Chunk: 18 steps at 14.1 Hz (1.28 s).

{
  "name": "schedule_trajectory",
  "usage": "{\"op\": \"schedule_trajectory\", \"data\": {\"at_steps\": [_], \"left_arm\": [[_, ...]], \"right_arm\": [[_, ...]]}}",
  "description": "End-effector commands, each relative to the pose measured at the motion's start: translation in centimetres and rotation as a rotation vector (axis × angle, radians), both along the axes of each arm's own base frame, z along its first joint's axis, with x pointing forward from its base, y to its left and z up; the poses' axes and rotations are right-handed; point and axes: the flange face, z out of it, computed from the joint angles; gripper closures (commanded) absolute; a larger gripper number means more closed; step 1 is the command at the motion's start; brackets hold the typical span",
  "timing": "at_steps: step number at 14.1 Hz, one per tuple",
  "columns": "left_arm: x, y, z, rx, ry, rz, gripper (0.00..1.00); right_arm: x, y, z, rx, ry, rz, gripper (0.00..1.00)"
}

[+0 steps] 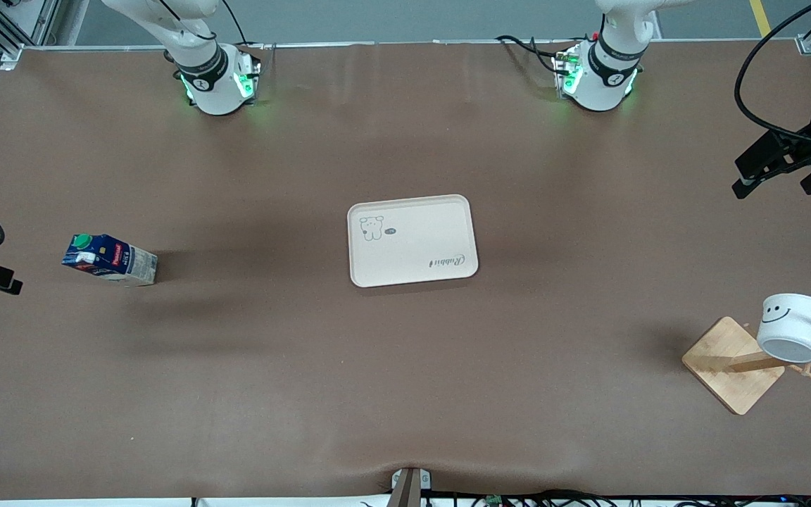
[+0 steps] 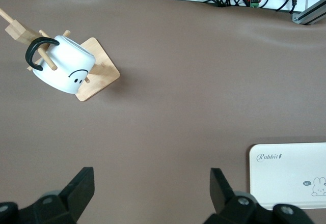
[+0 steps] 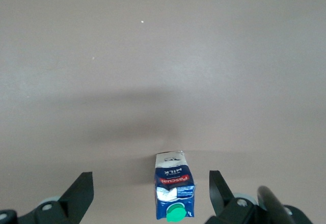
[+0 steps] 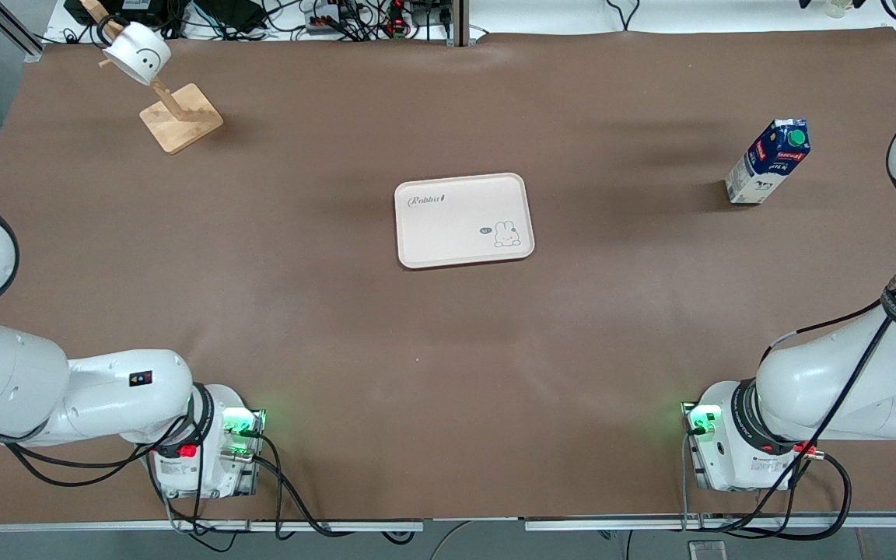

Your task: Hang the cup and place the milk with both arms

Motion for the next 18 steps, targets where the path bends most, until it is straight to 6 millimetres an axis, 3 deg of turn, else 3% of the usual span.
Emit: {"op": "schedule_trajectory", "data": {"at_steps": [1,4,7,8,10,13,15,17,18], "left_arm": [[-0.2,0.0,0.7,-0.001,-0.017,0.006,0.00],[-0.3,0.5,0.7,0.001,-0.008,0.011,0.00],[-0.4,0.5,0.7,0.001,-0.006,0.012,0.00],[-0.4,0.5,0.8,-0.003,-0.009,0.012,0.00],[-0.4,0.1,0.8,-0.003,-0.007,0.004,0.00],[-0.2,-0.1,0.3,-0.005,0.000,0.001,0.00],[-0.3,-0.2,0.5,-0.004,-0.003,-0.002,0.00],[-0.2,-0.3,0.4,-0.017,-0.002,-0.002,0.00],[-0.2,-0.7,0.5,-0.049,0.000,-0.007,0.00]], "right_arm": [[-0.5,0.2,0.0,-0.012,0.030,-0.001,0.00],[-0.6,0.1,0.1,-0.023,0.033,-0.005,0.00],[-1.0,-2.1,0.0,-0.021,0.035,-0.042,0.00],[-1.3,-1.8,0.6,-0.022,0.037,-0.038,0.00],[-4.6,-0.9,4.1,-0.013,0.117,-0.027,0.00],[-9.0,1.0,11.2,-0.059,0.070,-0.007,0.00],[-9.8,2.4,11.5,-0.057,0.103,0.006,0.00],[-11.2,1.0,10.4,0.026,0.066,-0.022,0.00],[-12.8,1.4,10.1,0.027,-0.019,-0.011,0.00]]}}
